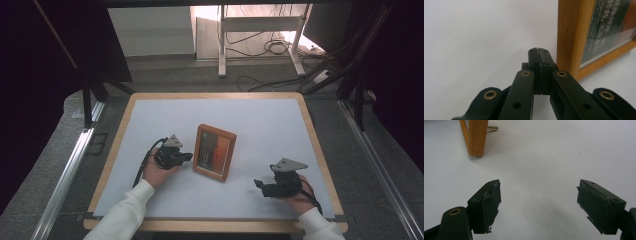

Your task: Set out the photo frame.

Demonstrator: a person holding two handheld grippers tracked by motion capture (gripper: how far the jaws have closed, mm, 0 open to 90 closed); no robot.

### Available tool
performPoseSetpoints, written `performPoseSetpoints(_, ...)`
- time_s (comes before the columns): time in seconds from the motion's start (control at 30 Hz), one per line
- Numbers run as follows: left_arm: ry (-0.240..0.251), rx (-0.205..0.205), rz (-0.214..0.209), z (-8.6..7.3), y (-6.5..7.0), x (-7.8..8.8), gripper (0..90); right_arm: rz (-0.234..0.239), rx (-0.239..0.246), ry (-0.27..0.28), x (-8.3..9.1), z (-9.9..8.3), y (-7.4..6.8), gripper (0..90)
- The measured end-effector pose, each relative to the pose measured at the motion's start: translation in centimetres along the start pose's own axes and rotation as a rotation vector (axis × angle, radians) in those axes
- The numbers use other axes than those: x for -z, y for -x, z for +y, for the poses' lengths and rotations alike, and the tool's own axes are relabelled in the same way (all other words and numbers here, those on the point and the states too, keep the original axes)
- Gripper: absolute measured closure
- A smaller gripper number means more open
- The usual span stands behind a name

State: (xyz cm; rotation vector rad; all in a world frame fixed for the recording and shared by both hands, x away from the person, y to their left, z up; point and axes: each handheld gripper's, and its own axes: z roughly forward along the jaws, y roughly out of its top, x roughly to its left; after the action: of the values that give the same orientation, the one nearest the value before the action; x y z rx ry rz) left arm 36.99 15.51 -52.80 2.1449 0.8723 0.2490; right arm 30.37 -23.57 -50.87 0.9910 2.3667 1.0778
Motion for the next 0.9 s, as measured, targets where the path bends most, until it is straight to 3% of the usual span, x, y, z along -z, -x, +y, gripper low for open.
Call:
performPoseSetpoints(0.17,-0.003,-0.012,-0.023,0.37,0.38,-0.46,90.0,-0.004,0.005,0.0,-0.01,0.03,-0.09,19.1)
performPoseSetpoints(0.27,-0.013,-0.032,-0.014,0.36,0.58,-0.53,90.0,-0.006,0.004,0.001,0.01,0.04,-0.07,19.1)
performPoseSetpoints(0.9,-0.024,-0.037,-0.014,0.09,0.81,-0.46,90.0,-0.009,0.026,0.013,0.15,0.21,-0.06,19.1)
